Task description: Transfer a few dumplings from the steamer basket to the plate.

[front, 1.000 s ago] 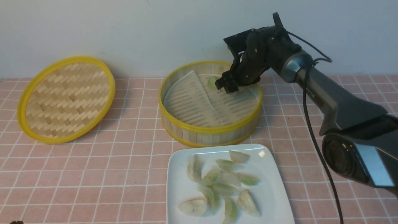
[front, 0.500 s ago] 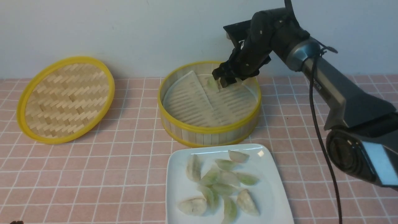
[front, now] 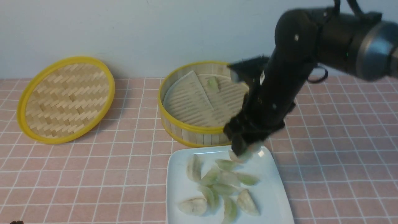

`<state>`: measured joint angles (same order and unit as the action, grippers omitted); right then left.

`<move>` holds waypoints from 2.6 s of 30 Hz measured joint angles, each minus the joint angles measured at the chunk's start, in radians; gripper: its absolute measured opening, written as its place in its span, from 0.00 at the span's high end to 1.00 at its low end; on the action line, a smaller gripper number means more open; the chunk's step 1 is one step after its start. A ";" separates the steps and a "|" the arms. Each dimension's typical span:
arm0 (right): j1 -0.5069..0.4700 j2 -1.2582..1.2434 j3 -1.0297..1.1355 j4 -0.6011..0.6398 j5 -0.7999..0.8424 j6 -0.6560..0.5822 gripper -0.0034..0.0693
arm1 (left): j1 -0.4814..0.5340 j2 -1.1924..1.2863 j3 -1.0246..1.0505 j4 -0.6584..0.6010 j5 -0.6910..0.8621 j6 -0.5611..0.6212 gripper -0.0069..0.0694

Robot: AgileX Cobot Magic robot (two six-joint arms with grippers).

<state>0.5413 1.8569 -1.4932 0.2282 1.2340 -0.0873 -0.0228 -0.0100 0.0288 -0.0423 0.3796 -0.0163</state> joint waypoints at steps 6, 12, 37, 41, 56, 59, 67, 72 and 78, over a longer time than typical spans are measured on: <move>0.021 -0.002 0.214 -0.012 -0.173 0.057 0.47 | 0.000 0.000 0.000 0.000 0.000 0.000 0.92; 0.021 0.037 0.215 -0.024 -0.290 0.081 0.47 | 0.000 0.000 0.000 0.000 0.000 0.000 0.92; 0.038 -0.393 0.018 -0.049 -0.003 0.194 0.85 | 0.000 0.000 0.000 0.000 0.000 0.000 0.92; 0.038 -0.711 0.133 -0.130 -0.056 0.240 0.96 | 0.000 0.000 0.000 0.000 0.000 0.000 0.92; 0.038 -1.787 0.920 -0.333 -0.706 0.386 0.97 | 0.000 0.000 0.000 0.000 0.000 0.000 0.92; 0.038 -1.861 0.990 -0.420 -0.713 0.482 0.97 | 0.000 0.000 0.000 0.000 0.000 0.000 0.92; 0.038 -1.873 1.043 -0.466 -0.711 0.625 0.97 | 0.000 0.000 0.000 -0.001 0.000 0.000 0.92; 0.038 -1.873 1.043 -0.473 -0.720 0.633 0.97 | 0.000 0.000 0.000 -0.001 0.000 0.000 0.92; 0.038 -1.873 1.054 -0.478 -0.762 0.582 0.97 | 0.000 0.000 0.000 -0.001 0.000 0.000 0.92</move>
<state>0.5798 -0.0162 -0.4388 -0.2503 0.4721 0.4946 -0.0228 -0.0100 0.0288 -0.0432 0.3796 -0.0163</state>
